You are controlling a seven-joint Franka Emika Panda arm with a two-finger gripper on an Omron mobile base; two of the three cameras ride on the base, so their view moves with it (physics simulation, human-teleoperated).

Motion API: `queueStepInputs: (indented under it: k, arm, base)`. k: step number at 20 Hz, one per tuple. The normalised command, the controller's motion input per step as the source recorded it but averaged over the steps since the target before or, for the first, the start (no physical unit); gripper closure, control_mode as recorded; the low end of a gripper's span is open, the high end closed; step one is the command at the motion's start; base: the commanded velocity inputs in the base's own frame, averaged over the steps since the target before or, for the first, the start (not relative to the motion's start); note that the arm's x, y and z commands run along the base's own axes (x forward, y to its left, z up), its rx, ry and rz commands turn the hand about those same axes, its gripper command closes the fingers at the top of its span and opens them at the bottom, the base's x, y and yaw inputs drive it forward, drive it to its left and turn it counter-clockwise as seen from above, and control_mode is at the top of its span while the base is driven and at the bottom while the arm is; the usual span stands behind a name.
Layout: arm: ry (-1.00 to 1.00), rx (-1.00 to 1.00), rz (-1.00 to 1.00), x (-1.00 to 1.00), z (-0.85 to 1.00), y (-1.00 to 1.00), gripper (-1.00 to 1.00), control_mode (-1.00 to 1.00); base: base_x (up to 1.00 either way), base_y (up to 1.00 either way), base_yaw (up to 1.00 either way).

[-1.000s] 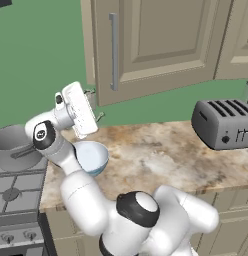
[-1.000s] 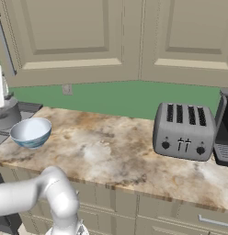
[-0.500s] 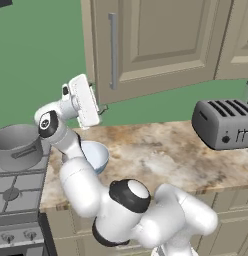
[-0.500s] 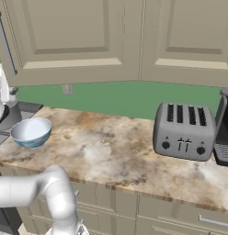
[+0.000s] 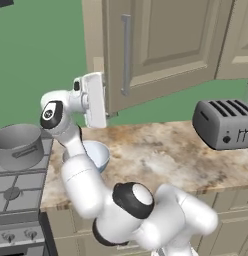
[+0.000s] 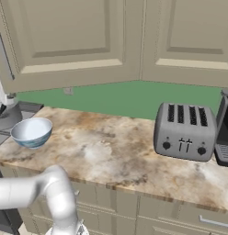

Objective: Open the cabinet and move the ladle to the pot. Then close the cabinet.

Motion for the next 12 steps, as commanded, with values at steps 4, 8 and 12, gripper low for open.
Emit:
queueStepInputs:
  k: [4,8,12]
  arm:
    - [-0.32,0.09,0.0,-0.92,0.64,-1.0,-1.0,-1.0]
    - [-0.32,0.11,0.0,-1.0,0.6,-1.0,-1.0,-1.0]
    - [-0.37,0.15,0.0,-0.98,0.48,-1.0,-1.0,-1.0]
  base:
    - [0.0,0.0,0.0]
    - [0.0,0.0,0.0]
    - [0.0,0.0,0.0]
